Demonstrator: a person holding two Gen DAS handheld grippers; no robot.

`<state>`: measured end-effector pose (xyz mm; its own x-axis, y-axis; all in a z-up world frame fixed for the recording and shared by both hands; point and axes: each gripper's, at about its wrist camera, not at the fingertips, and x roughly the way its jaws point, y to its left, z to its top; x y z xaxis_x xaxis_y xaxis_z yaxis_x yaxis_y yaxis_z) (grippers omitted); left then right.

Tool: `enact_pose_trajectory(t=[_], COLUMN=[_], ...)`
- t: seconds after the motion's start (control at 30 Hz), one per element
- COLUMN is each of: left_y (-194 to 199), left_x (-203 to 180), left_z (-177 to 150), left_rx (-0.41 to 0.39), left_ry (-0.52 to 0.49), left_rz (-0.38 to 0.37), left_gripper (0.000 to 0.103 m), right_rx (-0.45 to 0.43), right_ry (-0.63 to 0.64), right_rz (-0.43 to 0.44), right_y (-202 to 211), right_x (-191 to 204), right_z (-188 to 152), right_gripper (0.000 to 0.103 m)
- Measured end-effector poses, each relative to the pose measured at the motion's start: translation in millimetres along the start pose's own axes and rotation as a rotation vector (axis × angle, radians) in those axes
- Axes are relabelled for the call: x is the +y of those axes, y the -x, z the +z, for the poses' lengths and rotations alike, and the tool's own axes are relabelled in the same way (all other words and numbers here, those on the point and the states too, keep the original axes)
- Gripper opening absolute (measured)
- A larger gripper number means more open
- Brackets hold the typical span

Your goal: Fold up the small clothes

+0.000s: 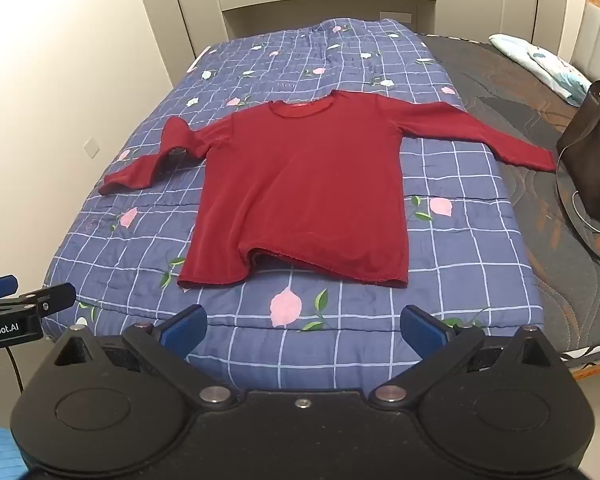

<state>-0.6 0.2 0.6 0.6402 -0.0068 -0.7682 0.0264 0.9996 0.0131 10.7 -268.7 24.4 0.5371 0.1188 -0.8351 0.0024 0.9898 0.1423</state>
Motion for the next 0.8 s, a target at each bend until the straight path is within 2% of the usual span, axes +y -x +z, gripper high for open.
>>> enact_pose_trajectory(t=[0.8], left_y=[-11.6], left_x=[-5.0], left_z=[1.2], left_rx=[0.039], left_ry=[-0.018], left_rz=[0.001], left_gripper=[0.103], right_rx=[0.045], right_ry=[-0.010], right_rz=[0.003], right_y=[-10.2], right_x=[-5.0], right_z=[0.5], right_gripper=[0.102])
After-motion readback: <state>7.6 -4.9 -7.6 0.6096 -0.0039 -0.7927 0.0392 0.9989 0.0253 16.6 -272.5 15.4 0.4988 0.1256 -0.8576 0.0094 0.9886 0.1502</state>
